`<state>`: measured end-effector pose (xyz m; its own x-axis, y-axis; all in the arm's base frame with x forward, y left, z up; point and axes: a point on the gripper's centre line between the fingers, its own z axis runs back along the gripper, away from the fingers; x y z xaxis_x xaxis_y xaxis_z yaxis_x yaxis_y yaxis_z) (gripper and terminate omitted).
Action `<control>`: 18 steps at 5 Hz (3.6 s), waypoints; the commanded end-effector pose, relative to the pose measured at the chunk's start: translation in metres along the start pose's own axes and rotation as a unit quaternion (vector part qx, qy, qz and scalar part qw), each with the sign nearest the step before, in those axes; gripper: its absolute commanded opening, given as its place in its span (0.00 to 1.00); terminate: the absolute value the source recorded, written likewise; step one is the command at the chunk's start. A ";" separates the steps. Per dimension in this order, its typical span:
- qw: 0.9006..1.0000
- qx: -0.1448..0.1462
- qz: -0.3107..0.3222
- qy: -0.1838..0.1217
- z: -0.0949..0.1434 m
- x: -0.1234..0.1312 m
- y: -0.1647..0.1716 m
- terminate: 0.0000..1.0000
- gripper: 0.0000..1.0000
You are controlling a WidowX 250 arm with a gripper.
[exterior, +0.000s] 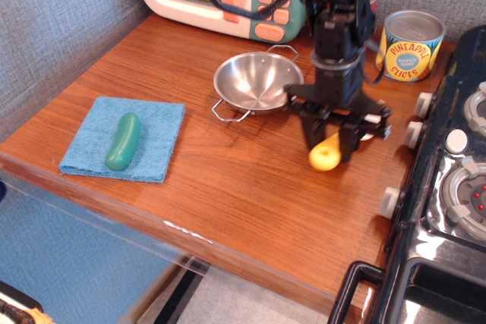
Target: Place the knife on the left side of the bowl.
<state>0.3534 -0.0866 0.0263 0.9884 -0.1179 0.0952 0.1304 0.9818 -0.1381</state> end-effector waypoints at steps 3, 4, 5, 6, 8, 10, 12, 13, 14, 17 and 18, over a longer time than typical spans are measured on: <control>0.989 0.071 0.039 -0.123 0.146 -0.008 0.128 0.00 0.00; 0.985 0.105 0.084 -0.110 0.147 -0.026 0.175 0.00 0.00; 0.983 0.131 0.092 -0.094 0.143 -0.036 0.224 0.00 0.00; 0.985 0.137 0.072 -0.077 0.135 -0.039 0.266 0.00 0.00; 0.992 0.116 0.043 -0.023 0.080 -0.033 0.280 0.00 0.00; 0.992 0.117 0.031 0.024 0.046 -0.026 0.268 0.00 0.00; 0.988 0.142 0.057 0.031 0.048 -0.024 0.261 0.00 1.00; 0.986 0.157 0.059 0.023 0.061 -0.024 0.260 0.00 1.00; 0.983 0.175 0.048 -0.002 0.100 -0.023 0.248 0.00 1.00; 0.992 0.103 0.048 -0.046 0.139 -0.053 0.200 0.00 1.00; 0.994 0.092 0.038 -0.042 0.135 -0.056 0.197 0.00 1.00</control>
<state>0.3252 0.1286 0.1004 0.9921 -0.0393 0.1195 0.0385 0.9992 0.0088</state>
